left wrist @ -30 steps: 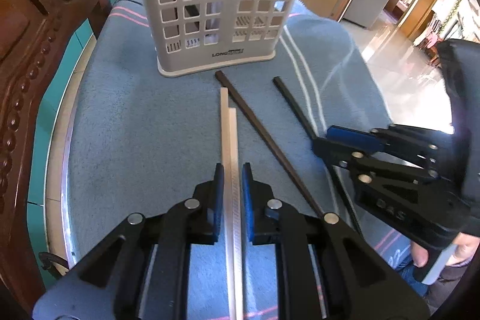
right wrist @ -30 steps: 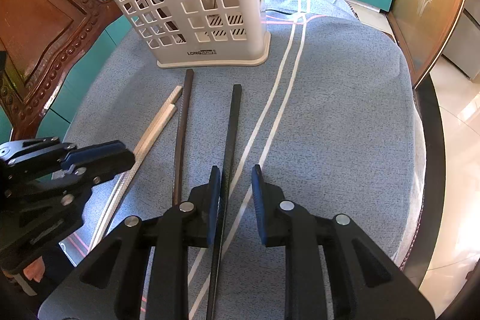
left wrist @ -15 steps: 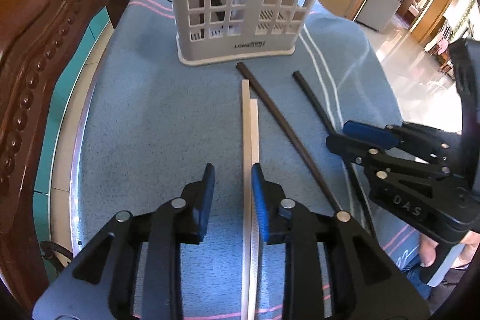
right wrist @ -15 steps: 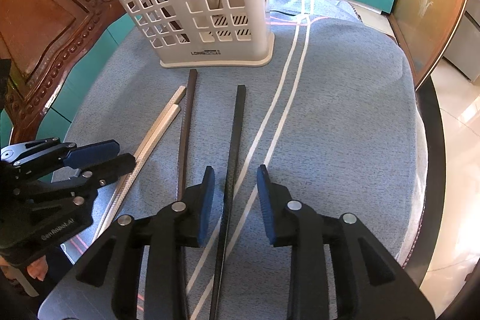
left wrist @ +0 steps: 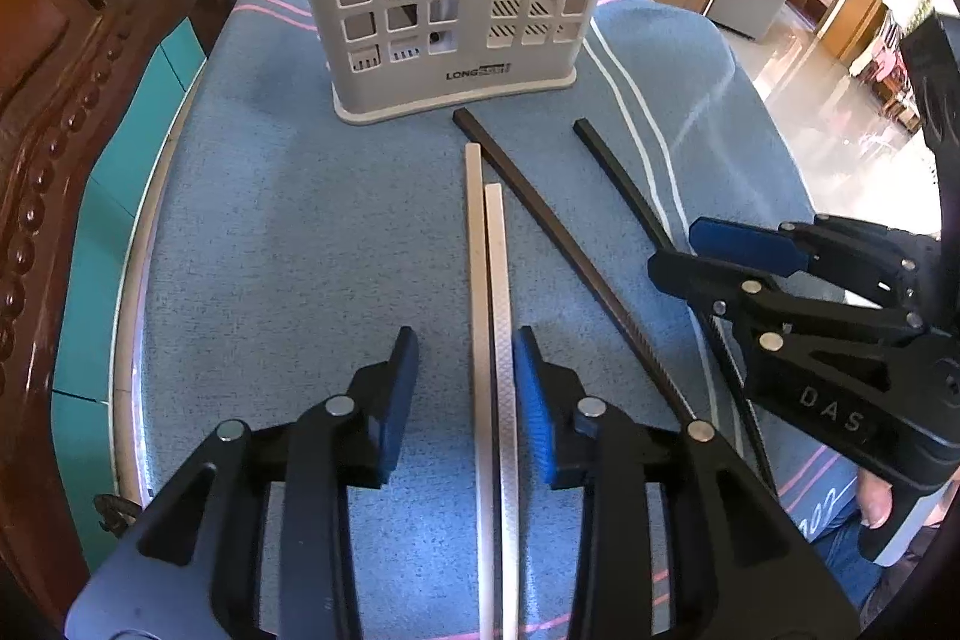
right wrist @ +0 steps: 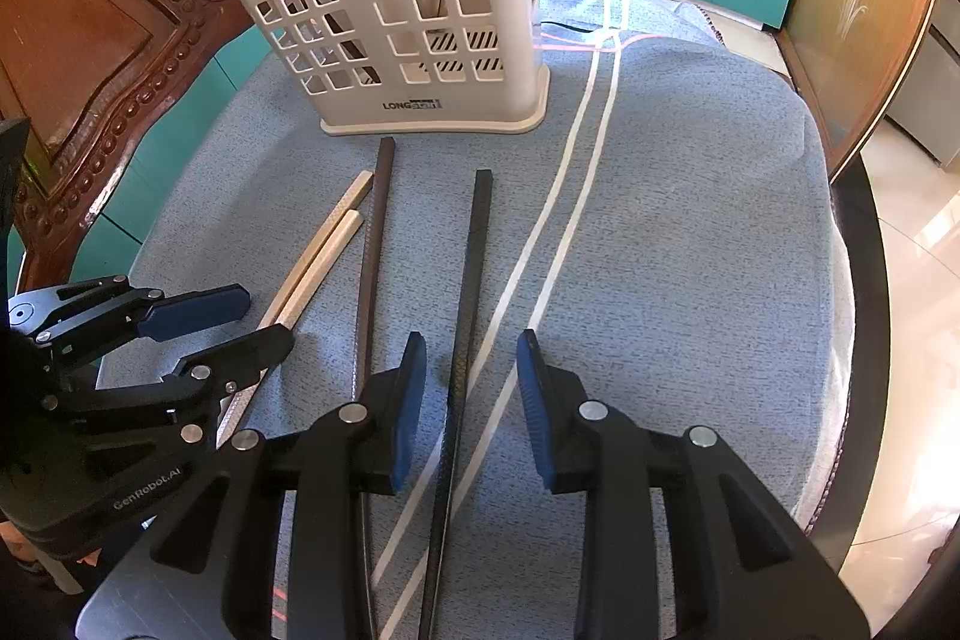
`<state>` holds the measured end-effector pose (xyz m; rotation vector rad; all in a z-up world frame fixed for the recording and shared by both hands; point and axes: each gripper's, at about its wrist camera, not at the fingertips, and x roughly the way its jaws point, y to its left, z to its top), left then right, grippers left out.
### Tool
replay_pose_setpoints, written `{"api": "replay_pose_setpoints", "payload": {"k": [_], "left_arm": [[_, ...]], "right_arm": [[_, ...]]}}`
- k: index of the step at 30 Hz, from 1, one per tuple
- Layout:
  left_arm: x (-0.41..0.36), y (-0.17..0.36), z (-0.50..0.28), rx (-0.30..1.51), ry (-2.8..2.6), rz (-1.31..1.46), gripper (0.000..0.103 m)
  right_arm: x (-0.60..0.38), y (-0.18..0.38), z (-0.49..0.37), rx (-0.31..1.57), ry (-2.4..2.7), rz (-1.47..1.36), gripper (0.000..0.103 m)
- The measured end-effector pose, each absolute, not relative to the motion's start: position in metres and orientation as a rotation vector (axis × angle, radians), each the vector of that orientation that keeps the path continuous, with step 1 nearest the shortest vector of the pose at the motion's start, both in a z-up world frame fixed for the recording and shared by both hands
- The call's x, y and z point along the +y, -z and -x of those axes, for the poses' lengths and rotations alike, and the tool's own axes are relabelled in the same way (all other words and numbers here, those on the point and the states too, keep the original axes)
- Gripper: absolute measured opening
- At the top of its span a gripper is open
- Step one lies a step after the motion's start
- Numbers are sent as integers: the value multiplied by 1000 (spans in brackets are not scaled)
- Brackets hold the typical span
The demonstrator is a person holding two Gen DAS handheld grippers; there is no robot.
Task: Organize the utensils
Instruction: 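Align the left tool over a pale chopstick while the right aligns over a black one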
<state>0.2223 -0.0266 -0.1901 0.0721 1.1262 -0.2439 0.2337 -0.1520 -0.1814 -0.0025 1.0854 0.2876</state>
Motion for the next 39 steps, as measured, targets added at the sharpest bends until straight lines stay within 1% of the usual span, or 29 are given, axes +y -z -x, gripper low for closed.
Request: {"api": "replay_pose_setpoints", "payload": {"k": [2,3,4,7,14,19,24,26,28,31,35,39], "left_arm": [[-27,190,-223,1124,247,-69,28],[-27,190,-223,1123,250,-66,20],[-27,190,-223,1122,258,-61,15],[-27,188,-222,1117,264,-63,13],[-24,179,-216,1092,288,-35,13],[-7,174,-213,1080,273,3,13],[-1,172,-213,1088,246,-1,21],[1,172,-213,1091,239,1,25],[1,171,-212,1085,234,3,34],[-1,169,-211,1080,248,-1,40],[-4,169,-212,1076,250,-11,45],[-1,170,-215,1071,167,-43,45]], "right_arm": [[-152,181,-234,1085,-288,4,32],[-152,182,-234,1085,-288,5,32],[-152,181,-234,1084,-289,5,32],[-152,182,-234,1084,-289,5,32],[-152,182,-234,1084,-289,5,32],[-151,182,-235,1084,-288,5,32],[-152,182,-235,1084,-289,5,33],[-152,182,-234,1084,-290,5,33],[-152,182,-235,1083,-290,5,33],[-152,182,-235,1084,-289,5,33],[-152,182,-234,1083,-290,5,33],[-152,182,-235,1083,-292,6,33]]}}
